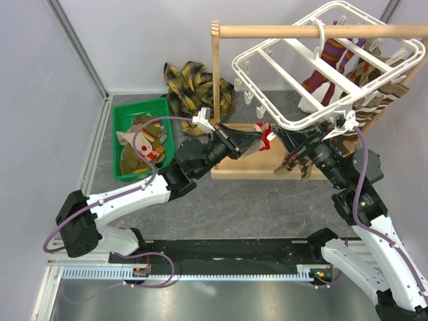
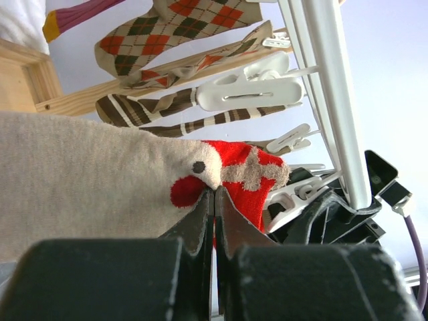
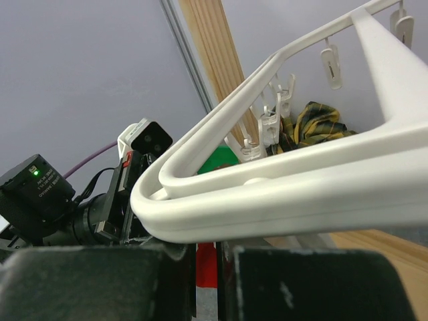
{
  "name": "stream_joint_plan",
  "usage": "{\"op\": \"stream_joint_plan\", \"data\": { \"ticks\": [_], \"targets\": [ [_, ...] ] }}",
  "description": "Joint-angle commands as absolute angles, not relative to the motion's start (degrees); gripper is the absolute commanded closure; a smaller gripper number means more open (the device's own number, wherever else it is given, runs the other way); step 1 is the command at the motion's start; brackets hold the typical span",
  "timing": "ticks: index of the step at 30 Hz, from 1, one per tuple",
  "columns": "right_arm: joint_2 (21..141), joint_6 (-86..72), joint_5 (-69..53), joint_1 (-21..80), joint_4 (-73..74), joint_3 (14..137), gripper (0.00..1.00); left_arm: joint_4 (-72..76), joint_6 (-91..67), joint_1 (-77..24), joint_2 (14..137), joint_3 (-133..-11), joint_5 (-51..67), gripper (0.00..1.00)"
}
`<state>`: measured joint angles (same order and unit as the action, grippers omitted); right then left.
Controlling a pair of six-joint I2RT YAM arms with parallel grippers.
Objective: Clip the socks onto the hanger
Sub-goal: Clamp the sock onto the hanger.
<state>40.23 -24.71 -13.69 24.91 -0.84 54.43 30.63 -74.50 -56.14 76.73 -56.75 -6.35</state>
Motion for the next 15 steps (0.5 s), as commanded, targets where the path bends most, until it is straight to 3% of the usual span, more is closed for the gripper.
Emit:
{"op": "stream_joint_plan", "data": {
  "ticks": [1,15],
  "targets": [
    [41.84,-26.37,-10.02,24.7,4.13,54.14,0.99,34.54,-71.64,-57.13,76.73,-59.68,-9.23,0.98],
    [41.05,-29.09,-4.92,24.7,6.33,55.02,0.99,34.89,-68.29,-58.45,75.85,-58.98,-12.39,0.98]
  ]
}}
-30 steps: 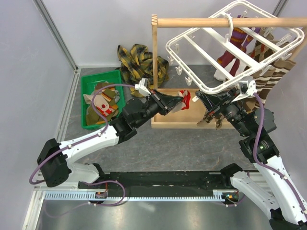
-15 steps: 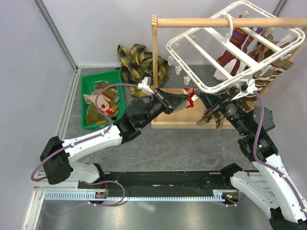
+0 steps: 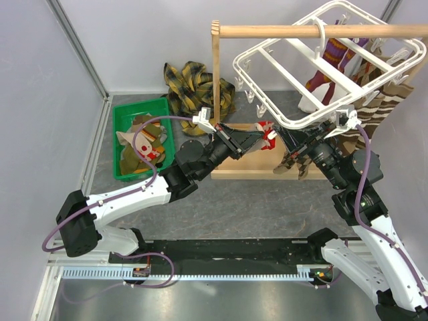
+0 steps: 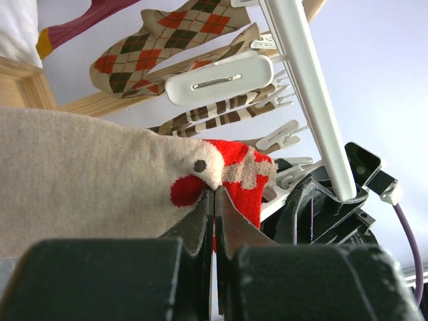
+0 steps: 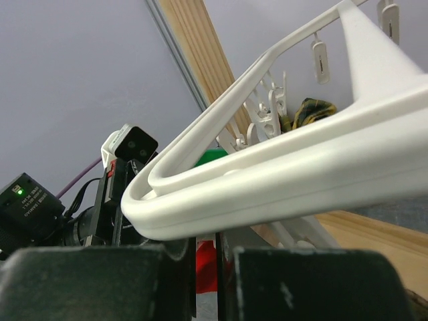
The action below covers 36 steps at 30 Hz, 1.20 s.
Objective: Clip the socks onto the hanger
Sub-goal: Clamp the sock onto the hanger.
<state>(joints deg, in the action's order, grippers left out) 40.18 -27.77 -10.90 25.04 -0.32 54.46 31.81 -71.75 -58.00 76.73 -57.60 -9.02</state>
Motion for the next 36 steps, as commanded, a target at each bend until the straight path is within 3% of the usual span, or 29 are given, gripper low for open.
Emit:
{"op": "stream_joint_plan", "data": {
  "ticks": [1,36],
  "targets": [
    [40.96,-29.18,-4.75,24.7,6.15,55.19,0.99,34.98,-68.2,-58.36,75.68,-58.89,-12.91,0.98],
    [42.27,-36.91,-3.25,24.7,4.75,54.93,0.99,38.23,-65.57,-59.76,76.73,-58.53,-15.29,0.98]
  ]
}}
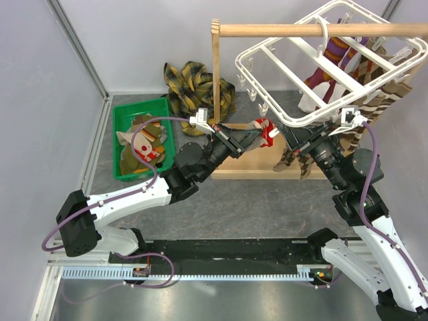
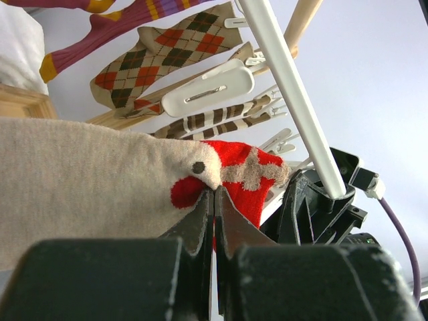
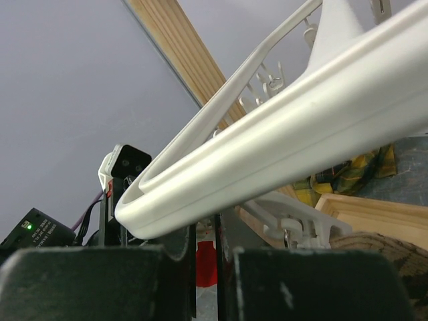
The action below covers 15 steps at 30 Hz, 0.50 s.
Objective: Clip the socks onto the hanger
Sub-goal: Clamp the sock onto the hanger.
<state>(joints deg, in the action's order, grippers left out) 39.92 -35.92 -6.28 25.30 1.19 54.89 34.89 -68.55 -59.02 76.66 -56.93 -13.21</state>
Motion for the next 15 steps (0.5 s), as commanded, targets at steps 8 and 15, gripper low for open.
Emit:
{"op": "stream_joint_plan", "data": {
  "ticks": [8,15],
  "targets": [
    [42.36,-36.48,-4.13,24.7,4.22,54.84,0.99,37.79,-64.69,-60.73,77.69,-60.03,-16.0,0.98],
    [42.54,-35.6,-4.13,24.7,4.48,54.58,0.98,37.44,-64.07,-61.43,77.78,-60.99,-16.87,0.98]
  ]
}}
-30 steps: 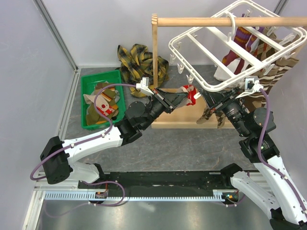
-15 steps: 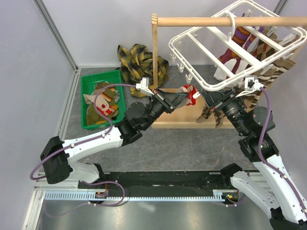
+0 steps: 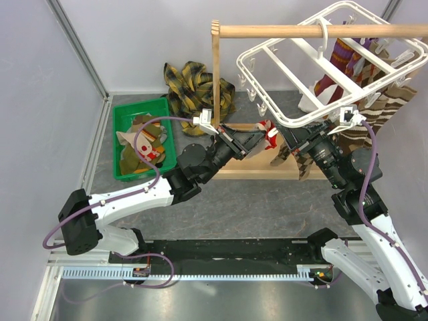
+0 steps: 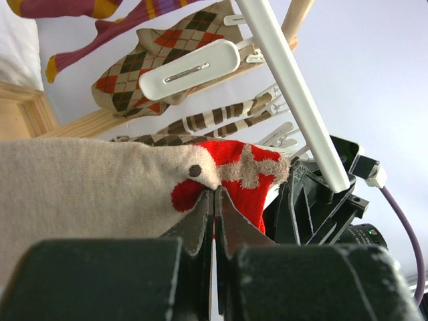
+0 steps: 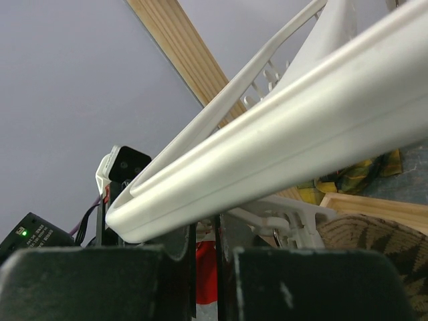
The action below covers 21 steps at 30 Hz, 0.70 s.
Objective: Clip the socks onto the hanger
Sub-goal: Clamp the sock onto the hanger.
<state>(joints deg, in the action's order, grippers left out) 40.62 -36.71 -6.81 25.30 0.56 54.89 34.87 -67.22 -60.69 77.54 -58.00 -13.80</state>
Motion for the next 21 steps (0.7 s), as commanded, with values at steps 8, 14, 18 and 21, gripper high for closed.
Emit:
{"op": "stream_joint_plan", "data": {
  "ticks": [8,14,18,21],
  "targets": [
    [42.28,-33.22,-2.46,24.7,5.62,54.58,0.97,37.0,-62.58,-62.14,77.69,-62.05,-17.23,0.98],
    [42.19,-32.43,-2.37,24.79,5.71,54.93,0.96,36.91,-62.58,-62.75,78.05,-62.49,-16.88,0.98],
    [42.01,-31.99,-2.46,24.7,5.89,55.11,0.92,36.91,-61.44,-63.02,77.96,-62.75,-16.79,0.98],
    [42.01,-31.99,-2.9,24.7,5.89,55.46,0.82,36.74,-61.35,-63.02,78.05,-62.67,-16.87,0.96]
  ]
}}
